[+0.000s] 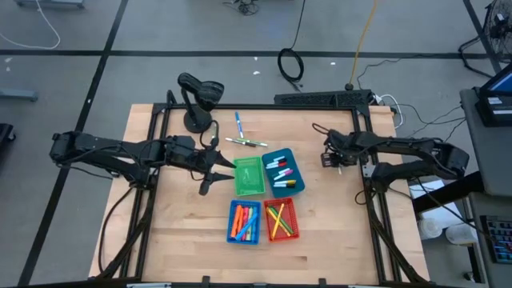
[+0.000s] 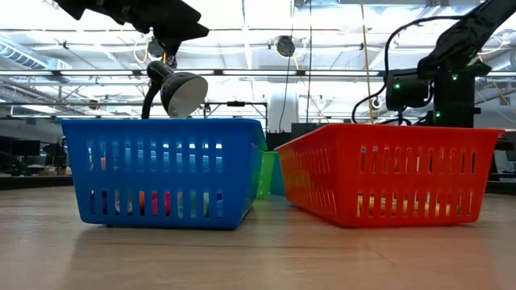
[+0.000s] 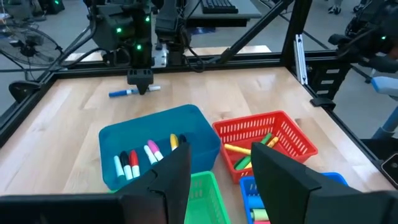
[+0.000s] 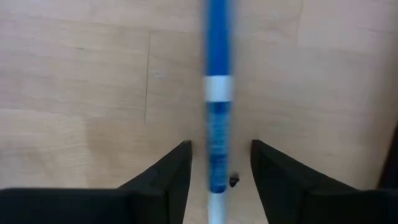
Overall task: Pick & Place Markers
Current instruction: Put the blue marker into the green bin
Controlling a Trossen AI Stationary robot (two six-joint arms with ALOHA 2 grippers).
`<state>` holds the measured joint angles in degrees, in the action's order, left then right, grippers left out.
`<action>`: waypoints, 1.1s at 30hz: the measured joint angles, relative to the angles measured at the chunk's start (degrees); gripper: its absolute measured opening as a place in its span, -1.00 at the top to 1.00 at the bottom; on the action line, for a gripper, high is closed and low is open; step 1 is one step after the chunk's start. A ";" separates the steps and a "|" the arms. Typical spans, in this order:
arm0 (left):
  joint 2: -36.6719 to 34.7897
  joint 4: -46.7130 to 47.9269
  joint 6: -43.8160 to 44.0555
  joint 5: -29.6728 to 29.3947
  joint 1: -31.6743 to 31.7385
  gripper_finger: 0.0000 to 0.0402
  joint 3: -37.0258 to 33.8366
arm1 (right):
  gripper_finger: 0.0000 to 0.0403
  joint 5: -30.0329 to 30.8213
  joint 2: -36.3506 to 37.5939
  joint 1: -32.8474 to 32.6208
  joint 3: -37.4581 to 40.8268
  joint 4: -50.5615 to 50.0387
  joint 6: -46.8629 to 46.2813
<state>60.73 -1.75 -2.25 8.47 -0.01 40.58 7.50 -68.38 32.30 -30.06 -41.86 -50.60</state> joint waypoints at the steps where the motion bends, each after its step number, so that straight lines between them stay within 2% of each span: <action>1: 0.00 -0.08 0.06 0.00 0.00 0.14 0.02 | 0.27 0.05 -0.35 0.47 0.02 0.29 0.74; 11: 0.00 0.12 0.98 -0.02 0.00 0.14 0.02 | 0.42 0.22 -2.78 -0.43 0.06 3.57 15.27; 14: 0.00 0.13 1.03 -0.02 0.00 0.14 0.02 | 0.58 0.93 -2.80 -1.33 0.09 4.41 16.64; 18: 0.00 0.15 1.17 -0.02 -0.02 0.14 0.02 | 0.89 2.05 -2.87 -2.55 0.13 5.52 18.66; 20: 0.00 0.16 1.16 -0.02 -0.02 0.14 0.02 | 0.92 2.73 -2.84 -3.10 0.13 7.41 20.19; 24: 0.00 0.17 1.04 -1.57 -0.07 0.14 0.02 | 0.89 3.18 -2.58 -4.44 0.55 18.70 24.19; 30: 0.00 0.31 1.00 -9.72 -0.04 0.14 0.02 | 0.93 1.01 -0.43 -5.75 0.50 44.46 33.03; 33: 0.00 0.02 0.91 -13.19 -0.04 0.14 0.04 | 0.93 -4.86 0.00 -7.46 0.43 60.31 36.57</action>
<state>60.73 -1.73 -1.34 -4.72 -0.05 40.62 2.64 -68.38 24.84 -29.63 18.46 -14.03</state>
